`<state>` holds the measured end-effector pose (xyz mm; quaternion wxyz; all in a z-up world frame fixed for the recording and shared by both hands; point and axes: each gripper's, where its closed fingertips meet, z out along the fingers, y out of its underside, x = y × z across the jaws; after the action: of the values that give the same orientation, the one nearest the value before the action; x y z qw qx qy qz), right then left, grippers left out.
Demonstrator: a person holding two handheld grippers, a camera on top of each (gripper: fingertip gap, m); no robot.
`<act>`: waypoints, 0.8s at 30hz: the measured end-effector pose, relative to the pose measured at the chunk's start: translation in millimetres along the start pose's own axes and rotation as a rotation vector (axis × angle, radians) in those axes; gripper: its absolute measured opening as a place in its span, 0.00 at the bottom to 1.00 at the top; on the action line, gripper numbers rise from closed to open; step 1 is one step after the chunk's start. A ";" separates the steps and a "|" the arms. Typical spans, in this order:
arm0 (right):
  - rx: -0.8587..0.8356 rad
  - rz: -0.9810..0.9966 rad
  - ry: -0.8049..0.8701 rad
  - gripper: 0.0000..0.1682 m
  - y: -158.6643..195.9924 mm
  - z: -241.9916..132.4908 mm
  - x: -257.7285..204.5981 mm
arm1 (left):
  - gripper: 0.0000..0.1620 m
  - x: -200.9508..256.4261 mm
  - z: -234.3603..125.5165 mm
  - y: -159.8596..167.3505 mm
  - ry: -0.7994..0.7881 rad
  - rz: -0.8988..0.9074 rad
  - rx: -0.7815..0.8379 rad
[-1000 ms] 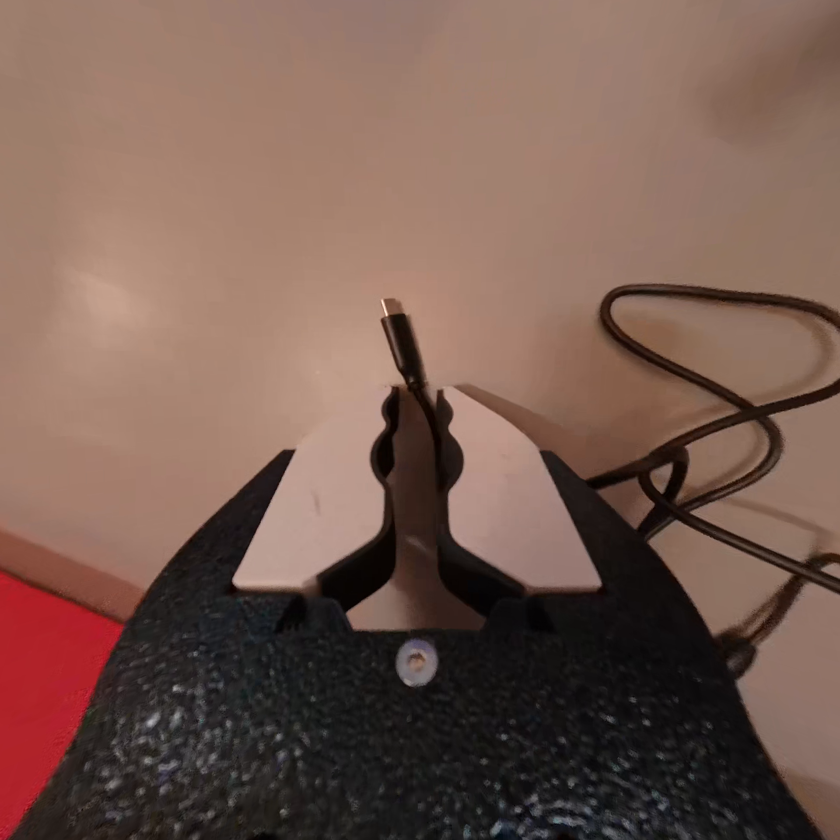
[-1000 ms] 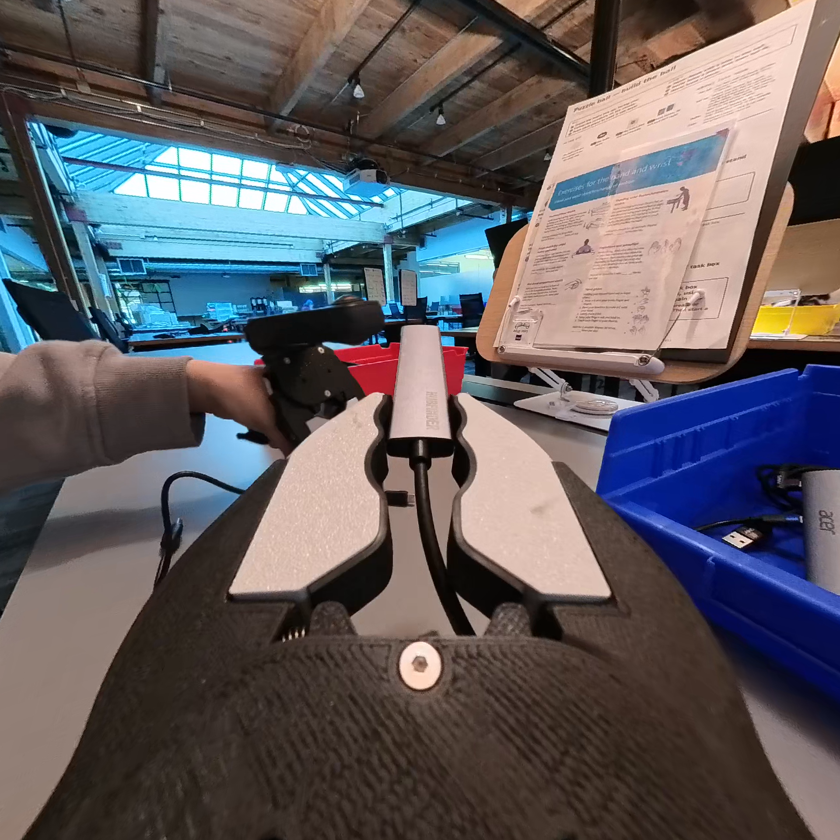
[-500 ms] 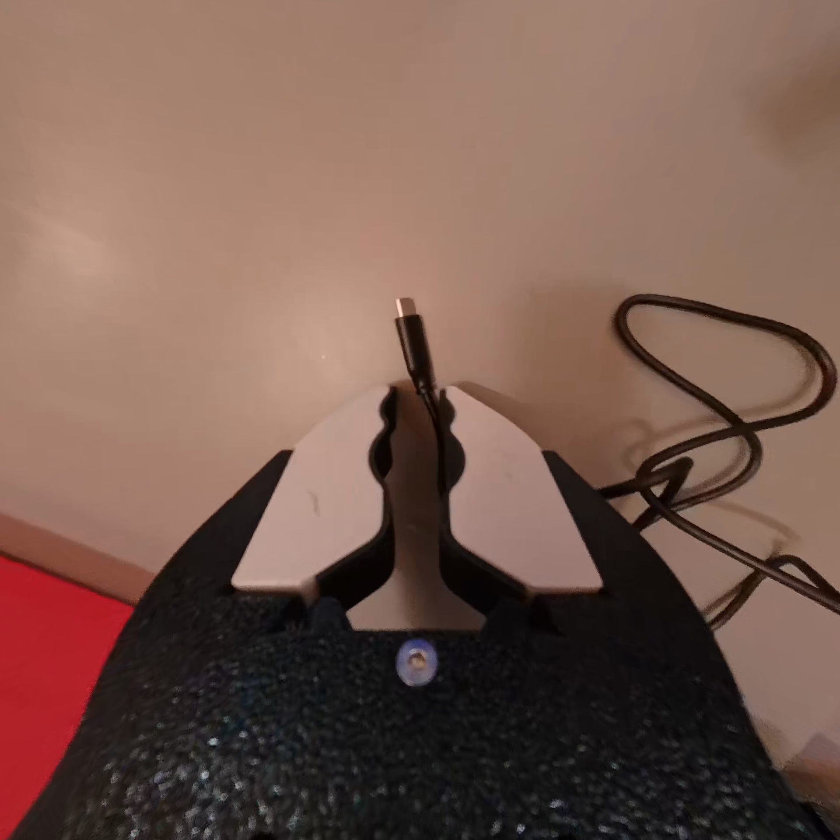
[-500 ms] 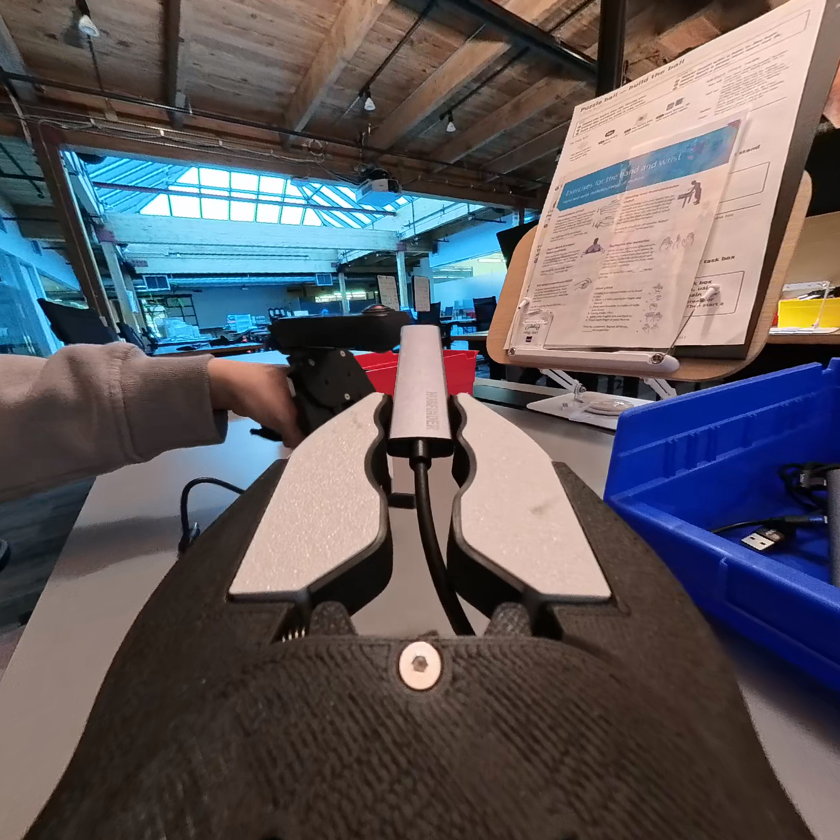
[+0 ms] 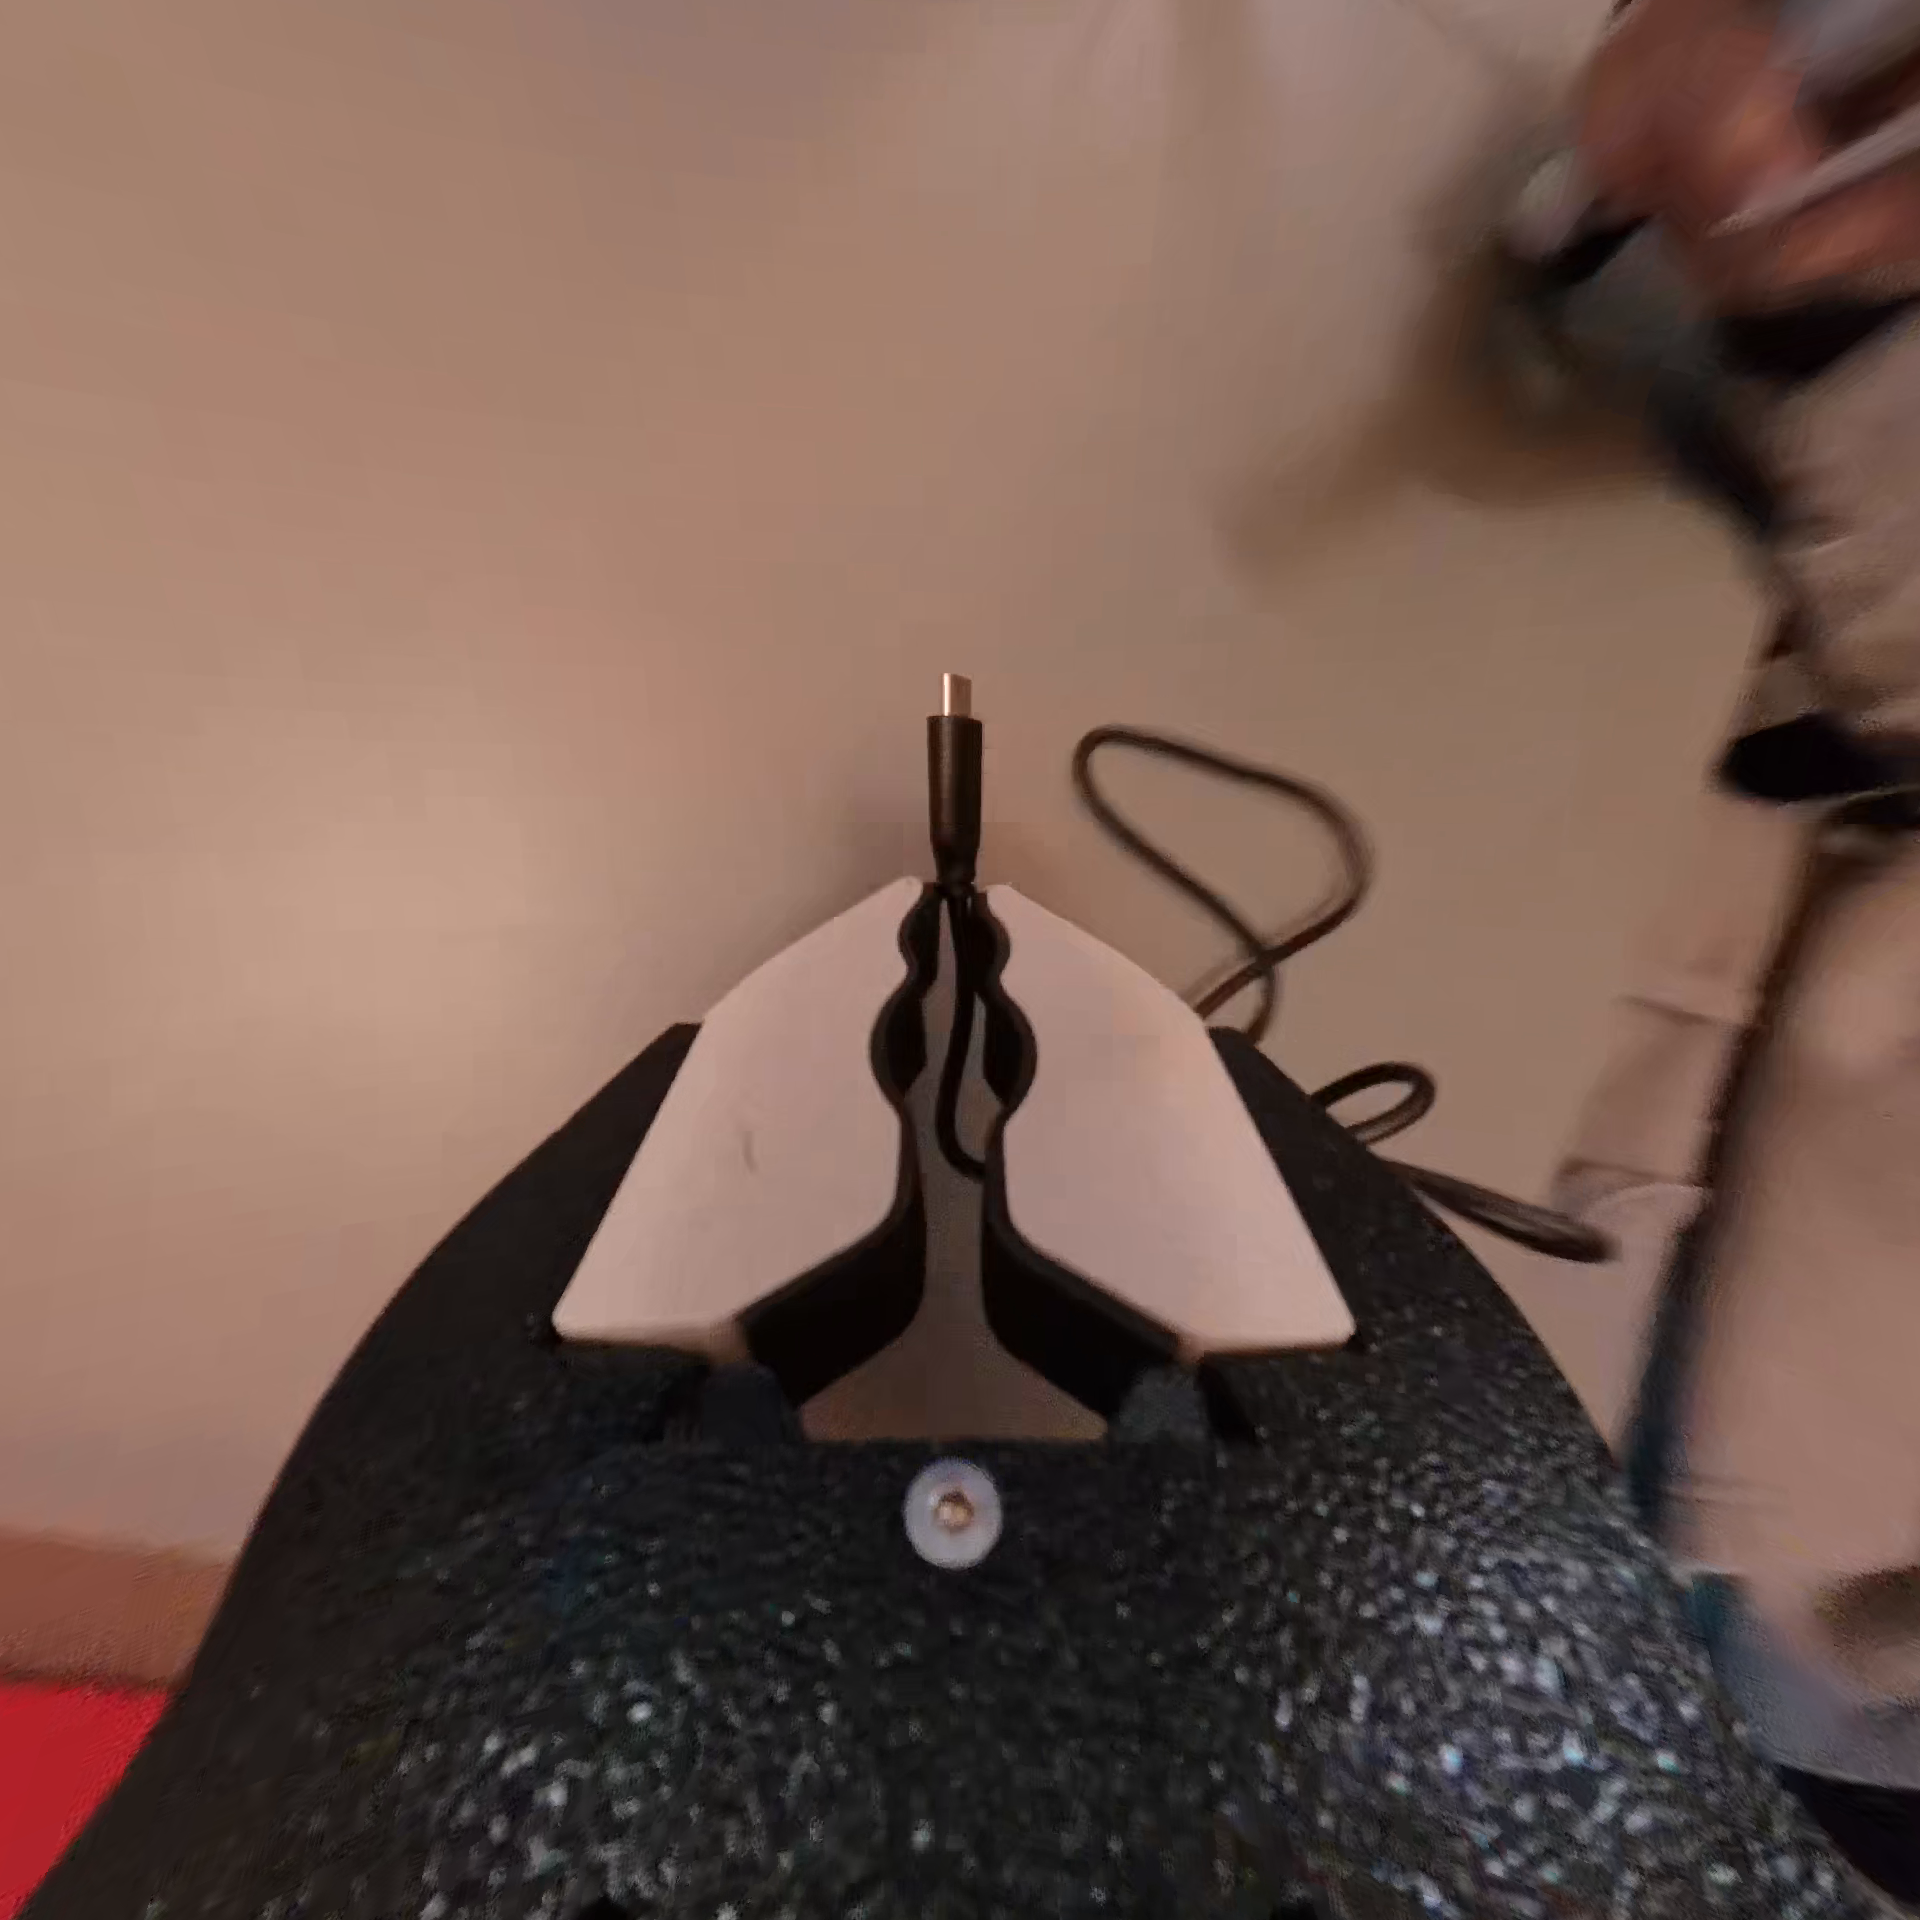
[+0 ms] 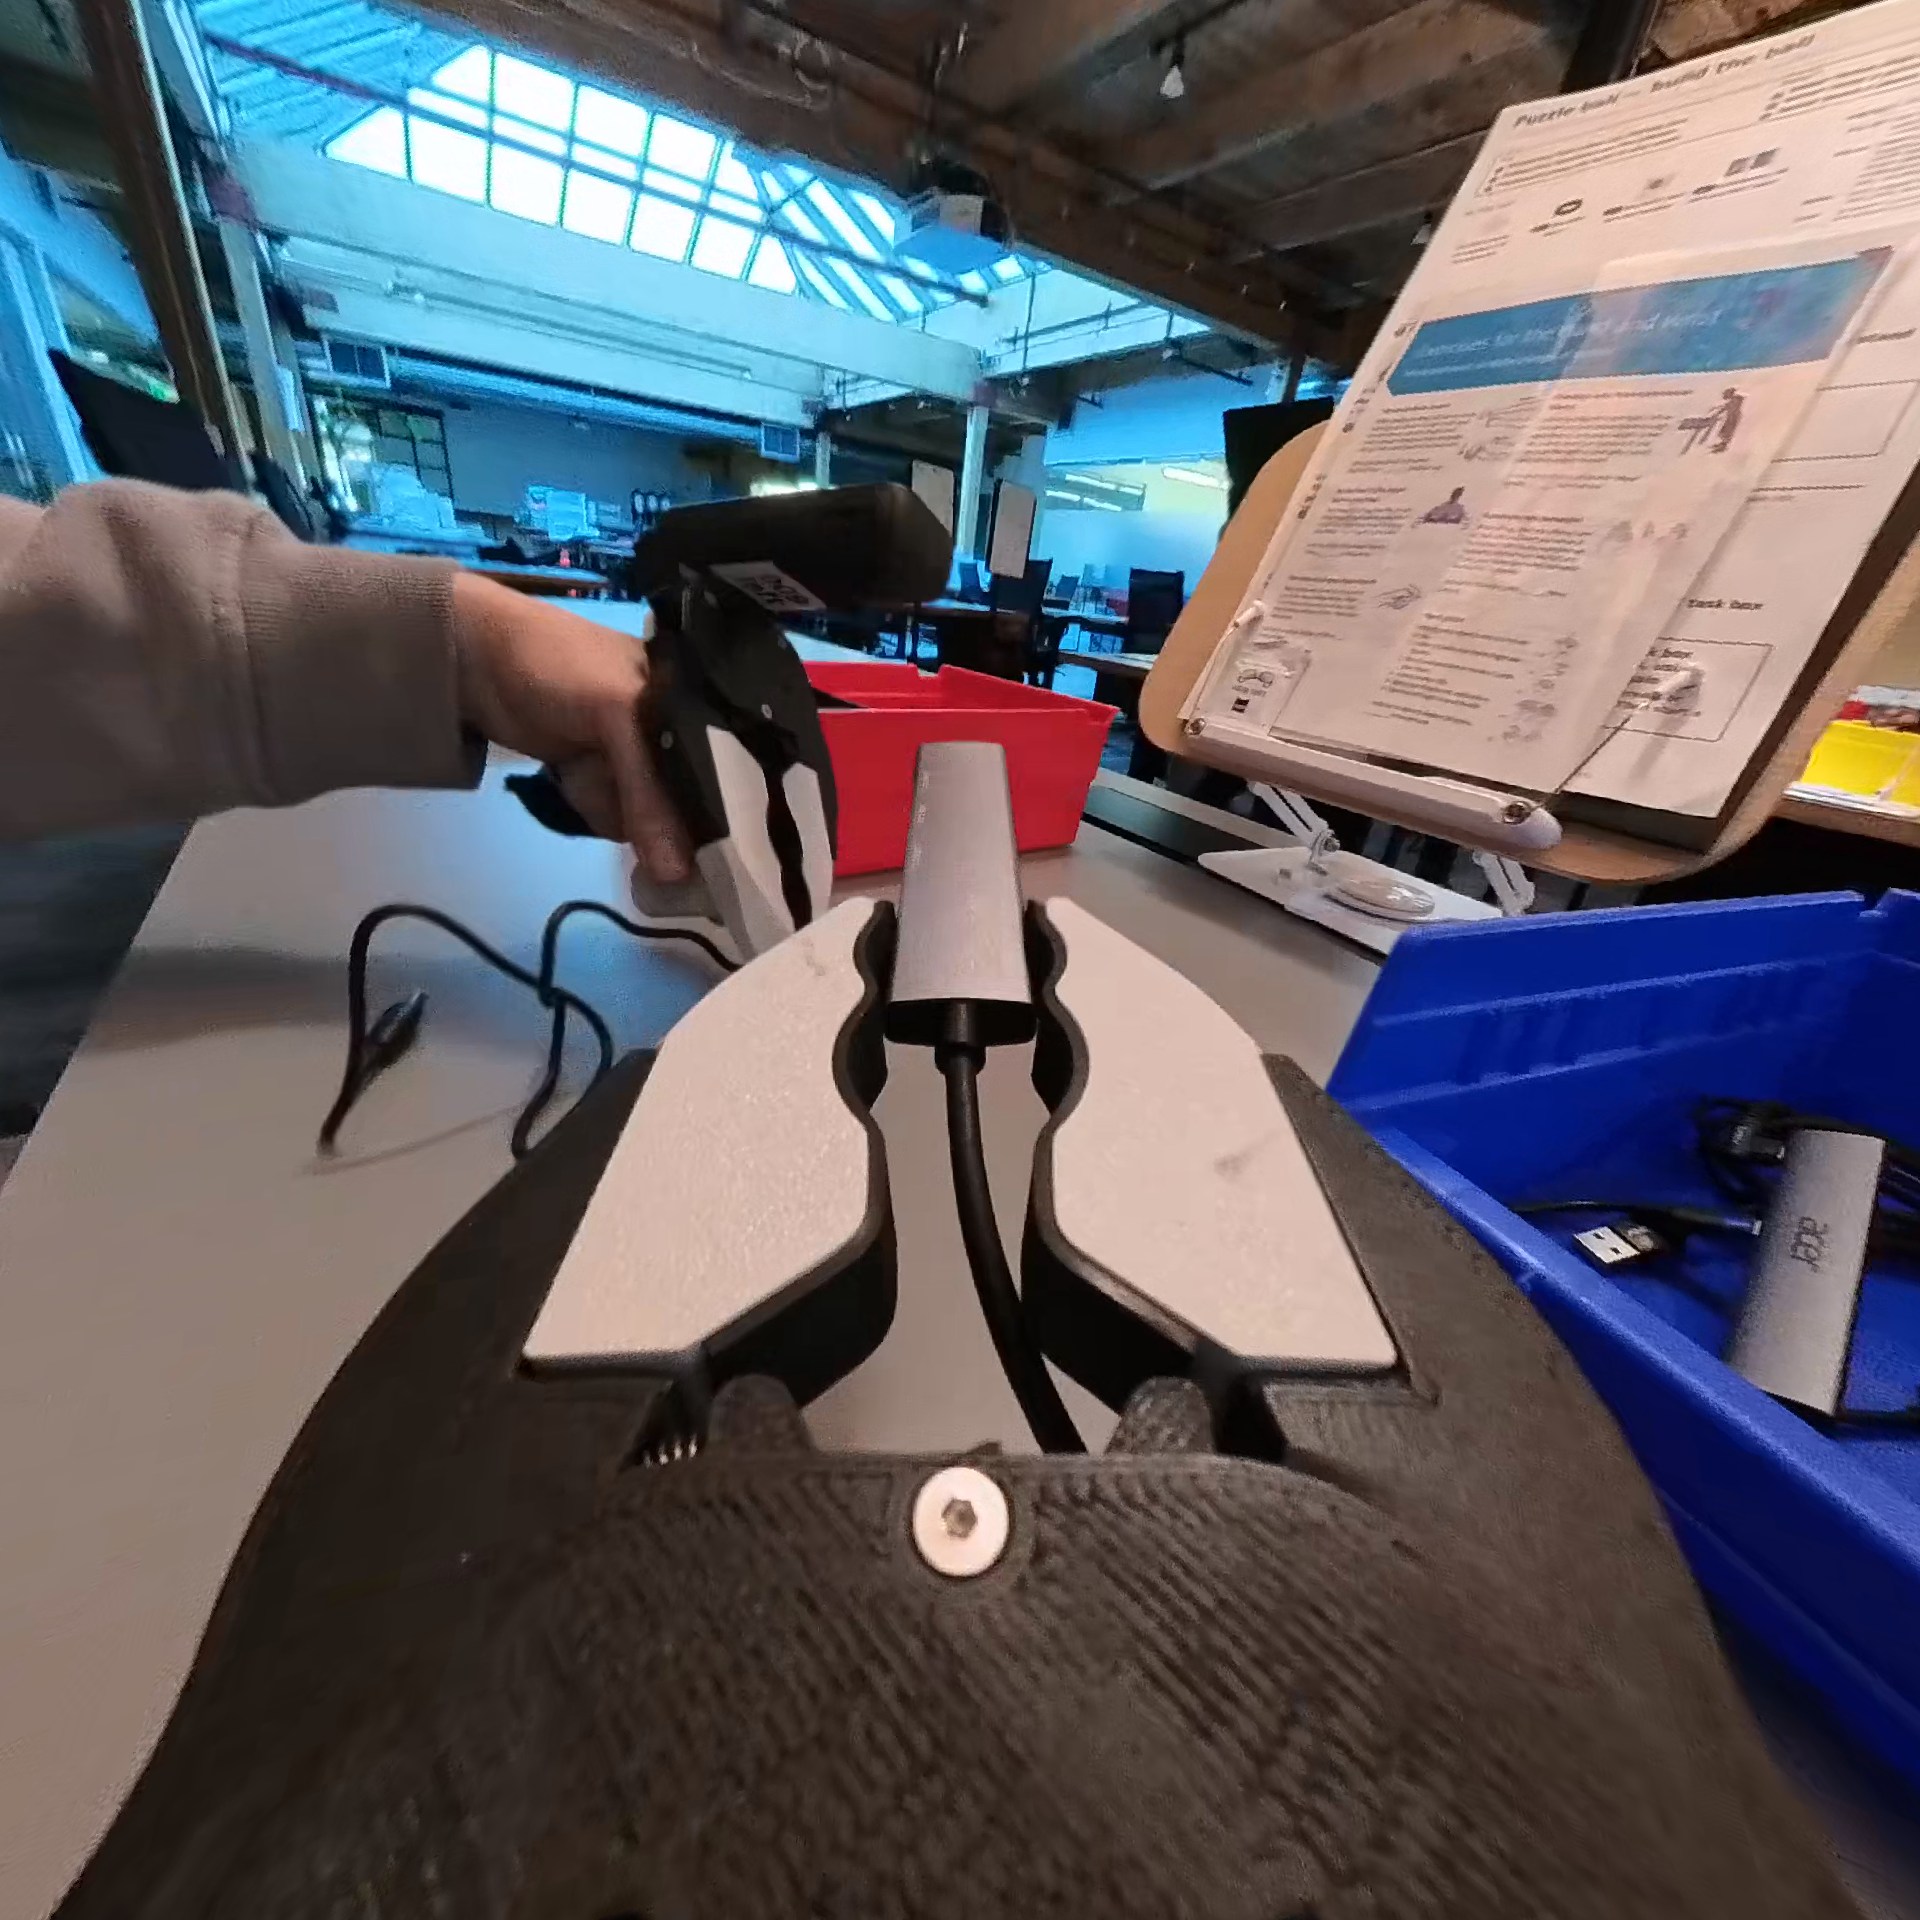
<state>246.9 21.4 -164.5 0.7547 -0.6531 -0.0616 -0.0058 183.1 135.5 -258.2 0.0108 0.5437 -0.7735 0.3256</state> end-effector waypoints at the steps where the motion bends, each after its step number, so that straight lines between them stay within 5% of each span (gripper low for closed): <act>1: 0.016 0.011 0.015 0.15 -1.9 -1.5 3.0 | 0.03 7.6 -5.4 -9.9 0.056 -0.020 0.058; 4: 0.057 0.040 0.033 0.14 -6.4 -5.8 8.4 | 0.03 32.7 -30.6 -41.9 0.222 -0.036 0.244; 6: 0.075 0.058 0.047 0.14 -8.2 -8.1 12.0 | 0.03 34.6 -56.3 -67.8 0.199 -0.025 0.397; 10: 0.088 0.072 0.064 0.14 -9.5 -9.7 15.5 | 0.03 19.6 -152.0 -127.5 -0.216 0.108 0.763; 14: 0.079 0.063 0.064 0.14 -8.5 -8.4 14.7 | 0.03 27.8 -238.9 -156.8 -0.615 0.330 0.820; 18: 0.078 0.059 0.069 0.14 -8.3 -8.0 14.9 | 0.03 53.1 -201.0 -139.1 -0.380 0.374 0.575; 24: 0.105 0.070 0.080 0.14 -11.0 -11.4 17.1 | 0.03 44.3 -76.3 -30.8 -0.065 0.232 0.131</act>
<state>263.9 9.8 -153.5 0.7895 -0.6137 -0.0089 -0.0023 165.4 131.8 -166.5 -0.0875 0.4606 -0.8081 0.3566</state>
